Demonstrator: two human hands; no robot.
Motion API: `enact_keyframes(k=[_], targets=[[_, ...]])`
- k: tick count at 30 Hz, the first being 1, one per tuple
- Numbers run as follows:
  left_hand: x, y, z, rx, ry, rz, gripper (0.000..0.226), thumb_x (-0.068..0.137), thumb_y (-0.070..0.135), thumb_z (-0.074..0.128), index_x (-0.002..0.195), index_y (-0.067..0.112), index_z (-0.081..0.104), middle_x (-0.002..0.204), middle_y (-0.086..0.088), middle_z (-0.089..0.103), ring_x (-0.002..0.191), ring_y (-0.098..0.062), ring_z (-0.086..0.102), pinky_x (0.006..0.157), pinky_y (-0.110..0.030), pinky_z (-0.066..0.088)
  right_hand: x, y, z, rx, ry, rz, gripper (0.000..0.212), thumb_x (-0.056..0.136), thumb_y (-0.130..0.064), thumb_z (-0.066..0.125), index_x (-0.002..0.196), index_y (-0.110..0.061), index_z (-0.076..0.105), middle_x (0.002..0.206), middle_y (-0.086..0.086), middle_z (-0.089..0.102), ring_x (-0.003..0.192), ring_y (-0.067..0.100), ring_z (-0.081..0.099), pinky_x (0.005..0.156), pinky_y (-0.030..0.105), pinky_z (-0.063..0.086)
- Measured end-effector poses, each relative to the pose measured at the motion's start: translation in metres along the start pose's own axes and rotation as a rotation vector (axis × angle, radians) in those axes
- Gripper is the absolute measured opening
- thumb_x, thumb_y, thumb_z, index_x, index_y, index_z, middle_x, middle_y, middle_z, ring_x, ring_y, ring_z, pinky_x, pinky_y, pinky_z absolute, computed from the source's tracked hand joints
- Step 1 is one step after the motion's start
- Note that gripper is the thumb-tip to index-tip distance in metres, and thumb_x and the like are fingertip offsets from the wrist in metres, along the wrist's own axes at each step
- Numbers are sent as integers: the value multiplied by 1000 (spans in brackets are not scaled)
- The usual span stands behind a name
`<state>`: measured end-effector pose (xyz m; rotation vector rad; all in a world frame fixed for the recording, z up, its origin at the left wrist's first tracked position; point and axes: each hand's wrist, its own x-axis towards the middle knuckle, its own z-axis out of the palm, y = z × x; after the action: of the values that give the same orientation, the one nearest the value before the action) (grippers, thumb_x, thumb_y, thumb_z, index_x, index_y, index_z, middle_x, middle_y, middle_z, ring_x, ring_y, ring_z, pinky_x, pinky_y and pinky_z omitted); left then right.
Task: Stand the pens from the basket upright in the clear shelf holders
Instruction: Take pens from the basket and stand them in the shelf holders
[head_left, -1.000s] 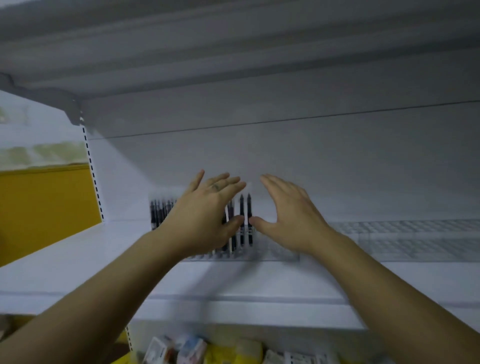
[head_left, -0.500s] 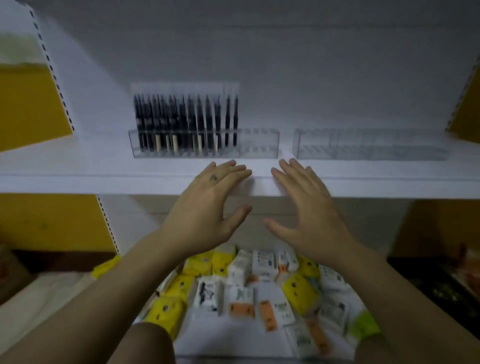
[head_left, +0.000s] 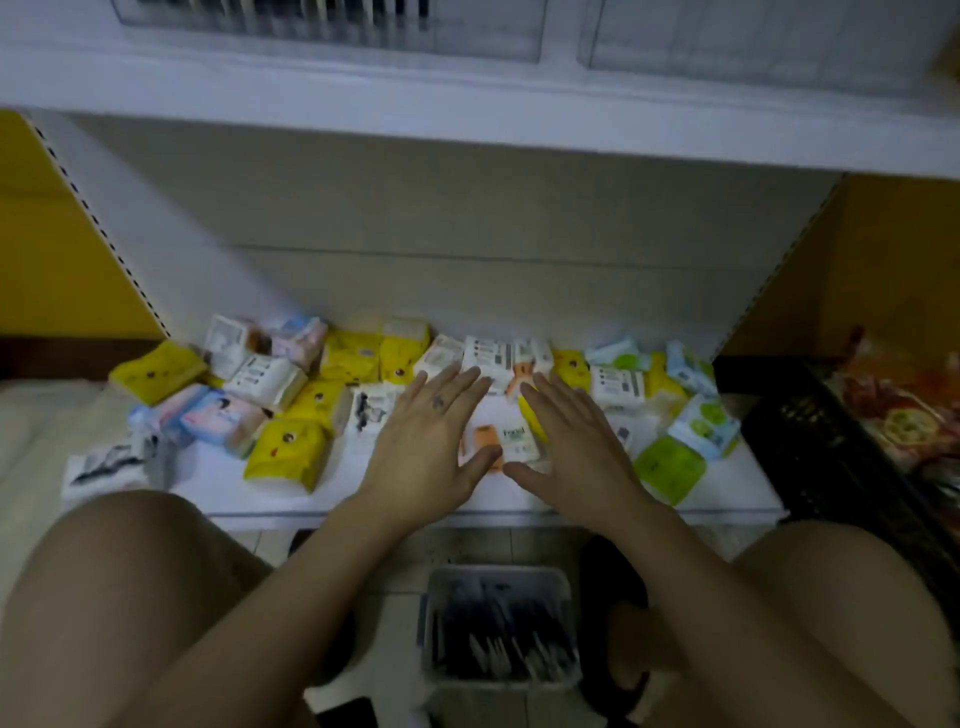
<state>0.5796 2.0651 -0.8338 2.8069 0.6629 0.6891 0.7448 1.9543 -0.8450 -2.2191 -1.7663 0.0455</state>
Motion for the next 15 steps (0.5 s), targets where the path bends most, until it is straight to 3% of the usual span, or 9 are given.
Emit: enact_keyframes(k=[3, 10, 13, 15], targets=[[-12, -8, 45, -35, -181, -108, 74, 91, 54, 51, 152, 18, 27, 158, 0, 24, 148, -19, 14, 120, -38, 4, -4, 10, 28, 13, -107, 73, 87, 89, -61, 52, 155, -23, 10, 163, -3, 2, 149, 13, -2, 120, 34, 0], [-54, -18, 141, -102, -537, -323, 79, 91, 60, 45, 154, 21, 16, 161, 0, 15, 149, -20, 3, 119, -47, 3, -26, 31, 100, 17, -490, 227, 88, 89, -60, 52, 155, -19, 12, 163, 6, 6, 149, 25, 6, 120, 44, 10], [-85, -26, 170, -146, -634, -426, 80, 89, 59, 50, 153, 24, 17, 161, 2, 16, 149, -21, 6, 119, -47, 7, -39, 40, 127, 45, -566, 258, 84, 87, -55, 60, 151, -15, 23, 158, 10, 22, 144, 29, 22, 115, 44, 25], [-109, -31, 183, -157, -714, -508, 78, 89, 60, 49, 152, 26, 18, 160, 2, 17, 148, -22, 9, 118, -47, 12, -49, 46, 143, 107, -613, 307, 74, 86, -49, 63, 144, -11, 34, 147, 12, 38, 132, 30, 40, 104, 39, 39]])
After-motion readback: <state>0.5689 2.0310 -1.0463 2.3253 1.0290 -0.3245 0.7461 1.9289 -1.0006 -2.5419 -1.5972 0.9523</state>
